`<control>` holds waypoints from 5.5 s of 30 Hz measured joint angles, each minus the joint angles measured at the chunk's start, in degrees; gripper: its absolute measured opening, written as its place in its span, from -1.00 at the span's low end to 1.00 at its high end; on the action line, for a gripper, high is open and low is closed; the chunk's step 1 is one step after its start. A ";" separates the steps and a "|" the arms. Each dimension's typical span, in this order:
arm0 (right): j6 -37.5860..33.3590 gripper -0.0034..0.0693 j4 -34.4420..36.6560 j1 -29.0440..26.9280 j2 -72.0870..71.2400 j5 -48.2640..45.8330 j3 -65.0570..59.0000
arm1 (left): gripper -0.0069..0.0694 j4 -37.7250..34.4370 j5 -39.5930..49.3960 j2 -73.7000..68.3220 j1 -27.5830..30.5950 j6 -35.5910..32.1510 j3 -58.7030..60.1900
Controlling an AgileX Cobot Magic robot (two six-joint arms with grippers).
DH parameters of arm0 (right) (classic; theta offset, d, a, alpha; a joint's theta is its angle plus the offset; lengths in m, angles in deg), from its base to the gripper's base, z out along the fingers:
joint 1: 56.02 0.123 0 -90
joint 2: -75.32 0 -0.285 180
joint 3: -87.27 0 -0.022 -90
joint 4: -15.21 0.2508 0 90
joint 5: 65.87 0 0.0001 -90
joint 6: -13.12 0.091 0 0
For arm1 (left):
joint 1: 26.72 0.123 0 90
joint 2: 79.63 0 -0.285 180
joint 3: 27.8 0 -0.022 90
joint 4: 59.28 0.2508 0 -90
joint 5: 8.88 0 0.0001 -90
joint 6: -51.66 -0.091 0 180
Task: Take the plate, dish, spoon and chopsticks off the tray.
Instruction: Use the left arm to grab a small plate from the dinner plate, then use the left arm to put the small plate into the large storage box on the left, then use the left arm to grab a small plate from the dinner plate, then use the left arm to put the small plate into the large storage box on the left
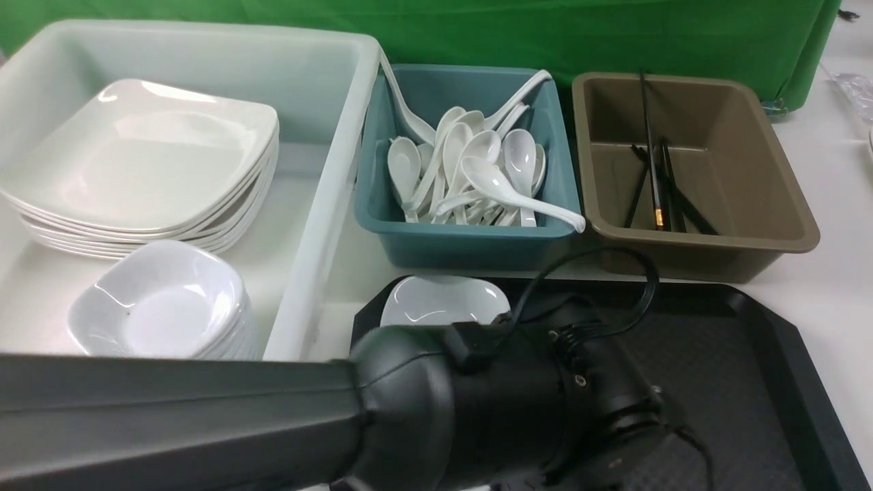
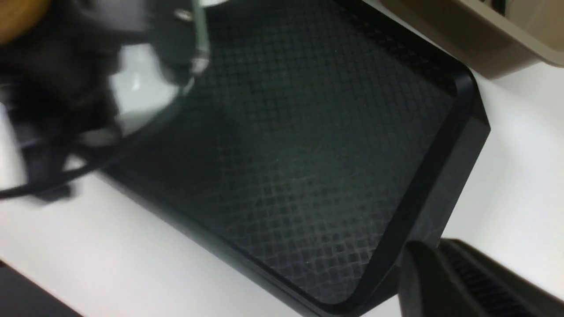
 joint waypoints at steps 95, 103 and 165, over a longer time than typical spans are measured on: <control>1.73 -0.72 0.93 0.00 0.00 -2.18 0.00 | 0.56 6.19 -9.31 -14.12 18.54 -21.46 -9.48; 1.73 -0.72 0.93 0.00 0.00 -2.18 0.00 | 0.35 6.64 -10.00 -17.25 20.00 -20.33 -9.66; 2.53 -0.85 4.17 0.00 0.00 17.72 0.00 | -0.53 20.70 -12.07 33.41 43.36 -46.91 28.66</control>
